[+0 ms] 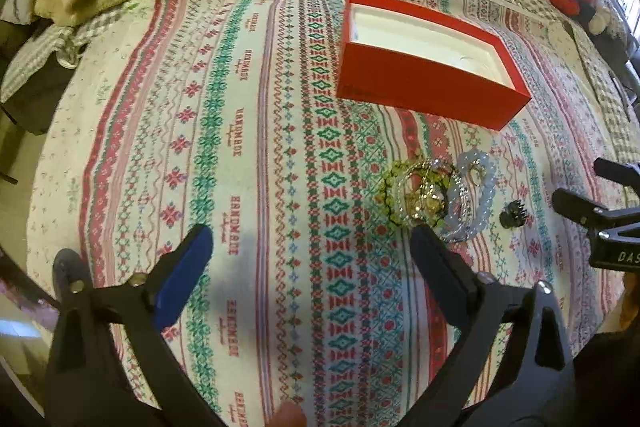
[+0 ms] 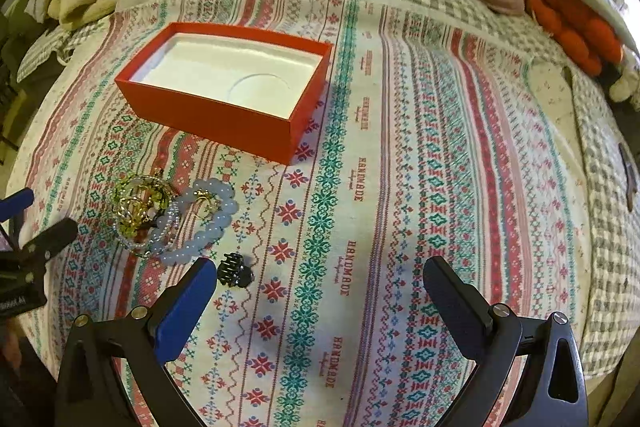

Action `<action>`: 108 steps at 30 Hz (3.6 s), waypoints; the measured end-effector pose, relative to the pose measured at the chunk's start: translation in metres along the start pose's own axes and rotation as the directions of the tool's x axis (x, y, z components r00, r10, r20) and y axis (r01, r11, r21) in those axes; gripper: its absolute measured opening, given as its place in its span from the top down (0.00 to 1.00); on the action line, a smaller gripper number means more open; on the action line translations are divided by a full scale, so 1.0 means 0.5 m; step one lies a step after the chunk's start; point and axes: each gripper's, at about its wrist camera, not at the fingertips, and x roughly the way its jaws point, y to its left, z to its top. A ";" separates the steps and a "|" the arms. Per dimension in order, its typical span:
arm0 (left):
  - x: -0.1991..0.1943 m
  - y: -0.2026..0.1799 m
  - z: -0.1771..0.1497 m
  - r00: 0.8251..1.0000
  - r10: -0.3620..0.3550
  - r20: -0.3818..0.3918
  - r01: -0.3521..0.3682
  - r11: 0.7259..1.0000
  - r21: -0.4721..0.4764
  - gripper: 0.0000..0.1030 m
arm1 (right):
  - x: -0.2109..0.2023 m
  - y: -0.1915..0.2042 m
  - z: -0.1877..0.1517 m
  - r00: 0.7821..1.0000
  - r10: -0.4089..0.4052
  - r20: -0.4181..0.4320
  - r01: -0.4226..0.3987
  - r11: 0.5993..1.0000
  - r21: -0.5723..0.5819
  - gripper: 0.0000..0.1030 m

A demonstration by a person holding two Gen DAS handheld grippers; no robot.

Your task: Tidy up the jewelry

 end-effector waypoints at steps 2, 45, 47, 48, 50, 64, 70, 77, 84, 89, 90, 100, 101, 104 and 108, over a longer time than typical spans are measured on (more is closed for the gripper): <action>0.004 0.001 0.006 0.999 -0.036 -0.011 0.036 0.999 -0.001 0.13 | 0.005 0.002 0.007 1.000 0.010 -0.009 -0.010 1.000 0.004 0.00; 0.001 -0.070 0.079 0.965 -0.263 -0.015 0.263 0.961 0.081 0.97 | 0.062 0.019 0.047 0.976 0.194 -0.102 -0.183 0.976 0.115 0.29; -0.005 -0.064 0.076 0.965 -0.261 -0.009 0.261 0.962 0.078 0.97 | 0.070 0.032 0.051 0.972 0.209 -0.109 -0.197 0.974 0.114 0.33; -0.008 -0.063 0.075 0.966 -0.259 -0.007 0.259 0.963 0.077 0.97 | 0.073 0.039 0.053 0.971 0.214 -0.111 -0.201 0.973 0.112 0.36; -0.009 -0.055 0.071 0.967 -0.253 -0.007 0.253 0.965 0.075 0.97 | 0.080 0.055 0.057 0.967 0.225 -0.117 -0.213 0.971 0.107 0.42; 0.011 -0.036 0.045 0.973 -0.225 -0.052 0.228 0.971 0.066 0.97 | 0.130 0.172 0.065 0.974 0.147 -0.171 -0.147 0.989 0.012 0.70; 0.007 -0.035 0.042 0.972 -0.230 -0.049 0.233 0.971 0.060 0.97 | 0.126 0.194 0.059 0.975 0.160 -0.157 -0.163 0.987 -0.005 0.87; -0.013 -0.030 0.047 0.969 -0.245 -0.024 0.246 0.968 0.050 0.97 | 0.080 0.149 0.044 0.969 0.221 -0.107 -0.218 0.975 0.035 0.89; -0.039 -0.022 0.056 0.965 -0.263 0.014 0.263 0.964 0.031 0.97 | 0.013 0.116 0.056 0.960 0.277 -0.038 -0.275 0.960 0.054 0.89; -0.053 -0.019 0.061 0.961 -0.273 0.036 0.272 0.962 0.019 0.97 | -0.028 0.086 0.057 0.951 0.309 0.004 -0.309 0.949 0.056 0.89; -0.057 -0.020 0.062 0.960 -0.276 0.040 0.275 0.961 0.020 0.97 | -0.034 0.083 0.057 0.950 0.312 0.011 -0.313 0.948 0.055 0.89; -0.087 -0.042 0.084 0.952 -0.293 0.089 0.291 0.956 0.034 0.97 | -0.095 0.076 0.081 0.936 0.338 0.100 -0.346 0.936 0.067 0.89; -0.089 -0.045 0.087 0.951 -0.294 0.094 0.292 0.956 0.034 0.97 | -0.099 0.076 0.085 0.935 0.338 0.108 -0.346 0.936 0.067 0.89; -0.091 -0.055 0.098 0.949 -0.297 0.106 0.295 0.955 0.036 0.97 | -0.111 0.072 0.095 0.930 0.343 0.129 -0.354 0.932 0.074 0.89; -0.091 -0.068 0.120 0.943 -0.309 0.125 0.307 0.951 0.036 0.97 | -0.123 0.064 0.111 0.927 0.339 0.160 -0.355 0.931 0.085 0.89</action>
